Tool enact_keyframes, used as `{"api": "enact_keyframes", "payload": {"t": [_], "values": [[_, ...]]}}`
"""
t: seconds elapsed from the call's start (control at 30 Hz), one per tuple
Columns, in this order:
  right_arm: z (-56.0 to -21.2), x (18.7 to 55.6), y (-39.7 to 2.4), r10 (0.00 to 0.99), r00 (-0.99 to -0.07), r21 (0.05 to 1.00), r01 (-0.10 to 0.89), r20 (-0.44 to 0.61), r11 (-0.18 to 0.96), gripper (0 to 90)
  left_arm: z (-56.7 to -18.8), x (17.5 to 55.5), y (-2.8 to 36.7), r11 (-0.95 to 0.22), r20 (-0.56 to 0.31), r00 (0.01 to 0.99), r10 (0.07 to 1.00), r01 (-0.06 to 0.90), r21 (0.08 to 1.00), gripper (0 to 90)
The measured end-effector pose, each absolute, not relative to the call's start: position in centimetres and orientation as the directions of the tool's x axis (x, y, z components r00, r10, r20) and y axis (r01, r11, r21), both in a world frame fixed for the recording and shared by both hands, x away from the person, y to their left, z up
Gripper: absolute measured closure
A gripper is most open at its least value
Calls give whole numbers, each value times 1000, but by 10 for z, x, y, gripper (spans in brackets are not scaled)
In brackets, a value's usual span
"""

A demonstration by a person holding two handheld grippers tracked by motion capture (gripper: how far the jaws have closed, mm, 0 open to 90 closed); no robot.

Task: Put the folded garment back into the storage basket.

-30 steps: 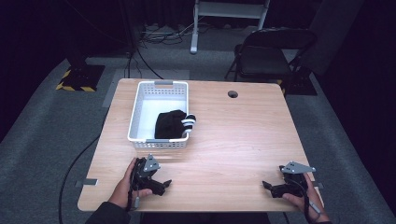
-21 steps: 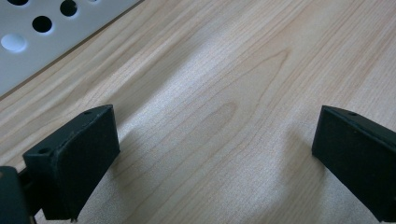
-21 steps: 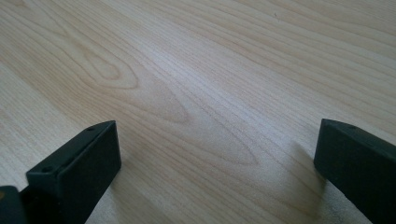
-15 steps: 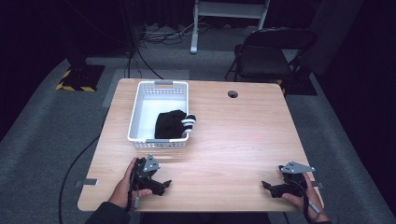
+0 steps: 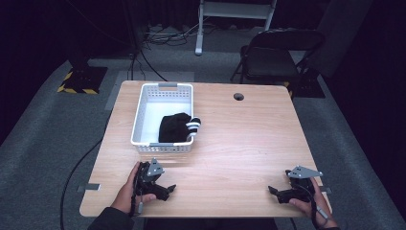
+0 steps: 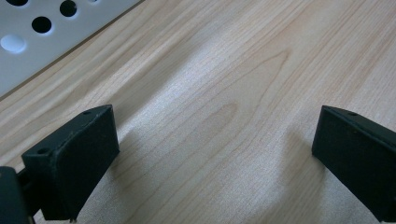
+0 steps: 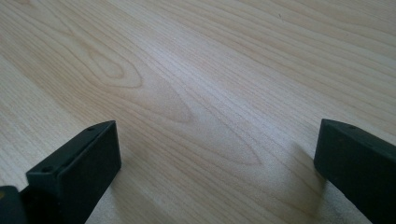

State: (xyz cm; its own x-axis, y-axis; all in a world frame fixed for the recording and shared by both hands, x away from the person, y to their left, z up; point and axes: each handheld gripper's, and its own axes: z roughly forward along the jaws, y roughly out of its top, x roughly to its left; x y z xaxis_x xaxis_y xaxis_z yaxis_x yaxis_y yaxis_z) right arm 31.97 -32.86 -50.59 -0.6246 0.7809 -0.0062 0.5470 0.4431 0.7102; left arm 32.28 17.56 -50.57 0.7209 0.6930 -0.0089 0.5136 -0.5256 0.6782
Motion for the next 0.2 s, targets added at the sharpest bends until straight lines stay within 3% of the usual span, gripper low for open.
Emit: {"api": "enact_keyframes", "payload": {"t": [0.2], "values": [[-506, 319, -328, 781, -624, 712, 543, -13, 446, 7, -506, 323, 175, -525, -9, 720, 694, 514, 679, 4]]}}
